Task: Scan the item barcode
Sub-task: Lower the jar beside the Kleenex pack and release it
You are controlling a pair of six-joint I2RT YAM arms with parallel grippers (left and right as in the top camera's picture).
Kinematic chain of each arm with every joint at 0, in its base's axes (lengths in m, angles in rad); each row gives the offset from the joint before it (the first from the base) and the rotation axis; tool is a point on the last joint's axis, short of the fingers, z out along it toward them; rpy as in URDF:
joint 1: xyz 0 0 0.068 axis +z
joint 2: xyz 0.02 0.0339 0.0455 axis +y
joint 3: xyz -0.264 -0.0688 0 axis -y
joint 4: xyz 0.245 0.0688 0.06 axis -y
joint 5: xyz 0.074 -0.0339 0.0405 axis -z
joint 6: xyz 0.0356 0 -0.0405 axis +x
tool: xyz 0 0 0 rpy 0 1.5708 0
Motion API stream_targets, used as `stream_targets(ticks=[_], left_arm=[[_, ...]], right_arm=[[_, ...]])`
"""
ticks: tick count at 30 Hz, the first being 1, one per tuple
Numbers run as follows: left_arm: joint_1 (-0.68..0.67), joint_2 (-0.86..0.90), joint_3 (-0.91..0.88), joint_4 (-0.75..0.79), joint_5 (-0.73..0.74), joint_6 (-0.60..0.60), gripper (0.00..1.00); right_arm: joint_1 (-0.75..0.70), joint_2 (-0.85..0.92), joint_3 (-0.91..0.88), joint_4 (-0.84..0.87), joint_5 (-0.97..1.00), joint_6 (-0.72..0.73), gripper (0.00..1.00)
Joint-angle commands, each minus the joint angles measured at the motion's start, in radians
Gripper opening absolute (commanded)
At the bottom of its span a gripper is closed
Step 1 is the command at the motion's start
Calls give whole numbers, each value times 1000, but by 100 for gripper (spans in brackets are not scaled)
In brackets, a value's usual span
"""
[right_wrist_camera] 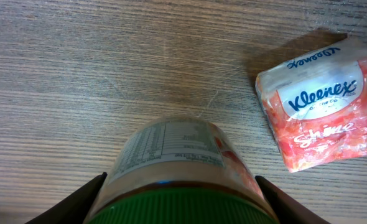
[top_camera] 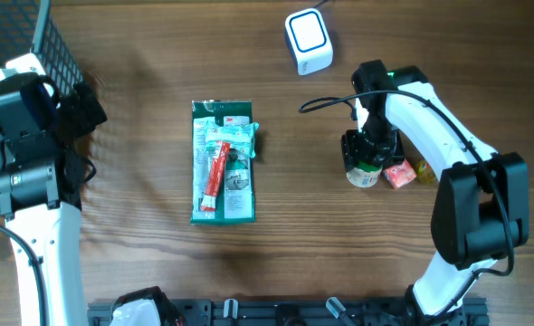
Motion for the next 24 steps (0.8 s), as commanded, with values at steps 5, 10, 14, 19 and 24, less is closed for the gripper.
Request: stream_targets(ticks=[5,10,14,19,24], left_arm=[[5,40,-56,-52,55,-40,100],[5,40,-56,-52,54,-40,100],[5,40,-56,-52,55,-40,100],[5,40,-56,-52,55,-40,100],[5,40,-56,-52,54,-40,100]], right_arm=[[0,-15,29,-44,74,31,91],[2,-87,113,-77,120,53,91],[3,-157,141,-74,-10,32,91],[45,-179,138,-38,-304,-14,79],[182,-177,121,131,-258,131,59]])
